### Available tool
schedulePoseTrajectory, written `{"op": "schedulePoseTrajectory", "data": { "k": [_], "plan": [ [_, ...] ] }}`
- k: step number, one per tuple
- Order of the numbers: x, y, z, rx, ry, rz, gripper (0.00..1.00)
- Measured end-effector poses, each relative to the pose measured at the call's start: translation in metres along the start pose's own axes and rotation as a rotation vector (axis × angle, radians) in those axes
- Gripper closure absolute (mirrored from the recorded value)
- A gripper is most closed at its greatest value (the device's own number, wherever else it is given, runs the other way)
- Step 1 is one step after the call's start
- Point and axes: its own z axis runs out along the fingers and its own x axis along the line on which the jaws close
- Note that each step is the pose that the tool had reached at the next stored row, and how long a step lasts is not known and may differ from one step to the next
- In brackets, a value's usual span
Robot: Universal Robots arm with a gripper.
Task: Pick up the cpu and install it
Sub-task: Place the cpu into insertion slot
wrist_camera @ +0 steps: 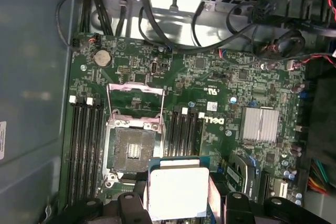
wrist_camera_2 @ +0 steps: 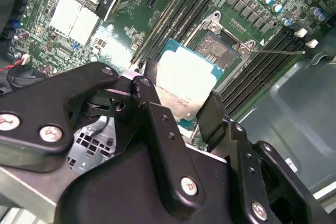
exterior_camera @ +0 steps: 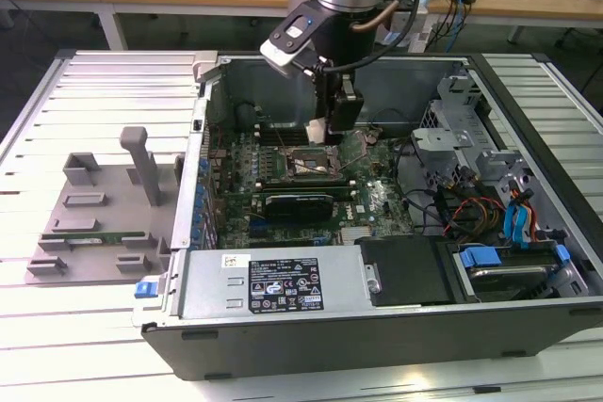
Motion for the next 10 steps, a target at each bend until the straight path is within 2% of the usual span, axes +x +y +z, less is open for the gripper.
{"op": "schedulePoseTrajectory", "data": {
  "k": [5,10],
  "plan": [
    [0.0000,0.0000,0.0001,0.0037,-0.0039,0.070,0.46],
    [0.0000,0.0000,0.0001,0.0063,-0.0066,0.117,0.46]
  ]
}}
